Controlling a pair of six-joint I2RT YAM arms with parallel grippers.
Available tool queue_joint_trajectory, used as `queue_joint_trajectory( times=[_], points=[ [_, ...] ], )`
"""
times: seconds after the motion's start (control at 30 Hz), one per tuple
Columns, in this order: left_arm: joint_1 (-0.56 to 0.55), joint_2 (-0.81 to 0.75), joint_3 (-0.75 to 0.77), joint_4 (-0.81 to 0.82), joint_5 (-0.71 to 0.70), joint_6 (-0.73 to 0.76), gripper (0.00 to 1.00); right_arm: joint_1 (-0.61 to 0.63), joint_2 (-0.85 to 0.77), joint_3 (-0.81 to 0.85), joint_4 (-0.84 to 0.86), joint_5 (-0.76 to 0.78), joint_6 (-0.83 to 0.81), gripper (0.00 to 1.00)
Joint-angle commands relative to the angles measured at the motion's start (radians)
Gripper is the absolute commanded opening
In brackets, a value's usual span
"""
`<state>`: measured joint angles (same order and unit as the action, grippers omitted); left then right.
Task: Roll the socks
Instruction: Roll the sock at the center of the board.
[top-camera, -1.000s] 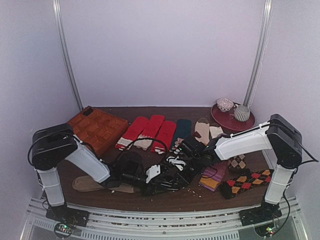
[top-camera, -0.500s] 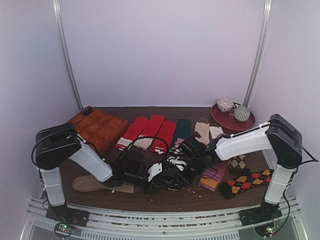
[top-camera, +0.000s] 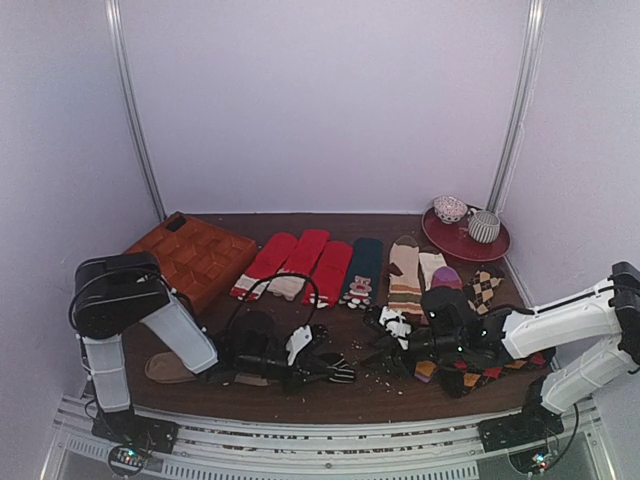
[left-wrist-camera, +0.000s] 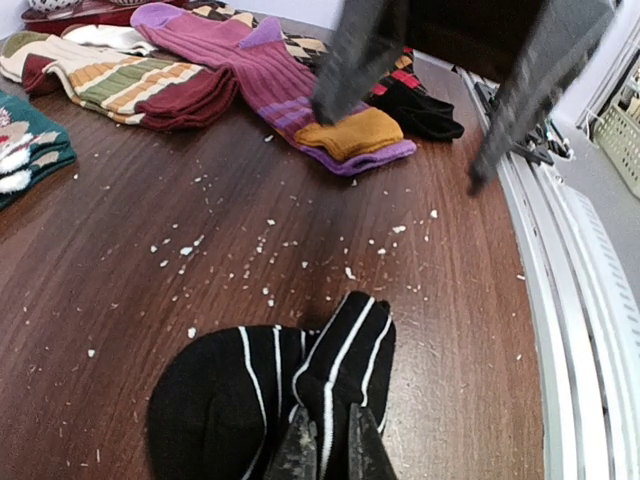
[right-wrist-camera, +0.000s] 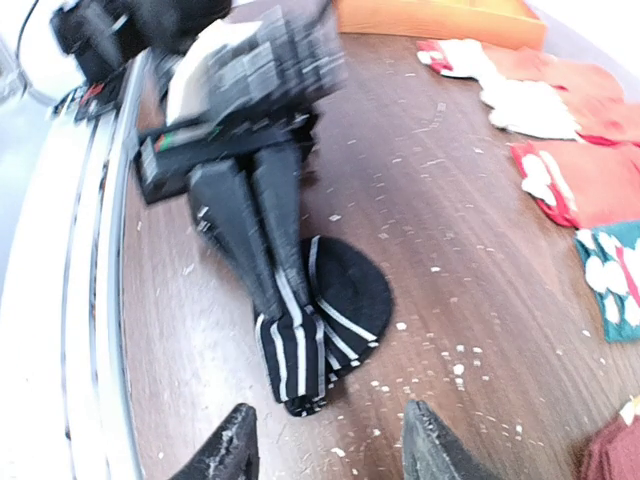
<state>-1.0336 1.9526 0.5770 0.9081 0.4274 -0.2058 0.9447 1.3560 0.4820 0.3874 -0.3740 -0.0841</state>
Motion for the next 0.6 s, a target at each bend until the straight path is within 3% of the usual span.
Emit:
queue_joint_trajectory(
  times=[0.0, 0.23, 0.57],
  points=[
    [0.014, 0.09, -0.058, -0.165, 0.015, -0.104, 0.0, 0.049, 0.06, -0.023, 0.185, 0.012, -0.124, 0.5],
    [0.02, 0.127, -0.07, -0.133, 0.038, -0.144, 0.0, 0.143, 0.181, 0.034, 0.184, 0.074, -0.218, 0.5],
    [0.021, 0.145, -0.072, -0.13, 0.057, -0.145, 0.0, 0.184, 0.276, 0.039, 0.218, 0.248, -0.26, 0.48]
  ],
)
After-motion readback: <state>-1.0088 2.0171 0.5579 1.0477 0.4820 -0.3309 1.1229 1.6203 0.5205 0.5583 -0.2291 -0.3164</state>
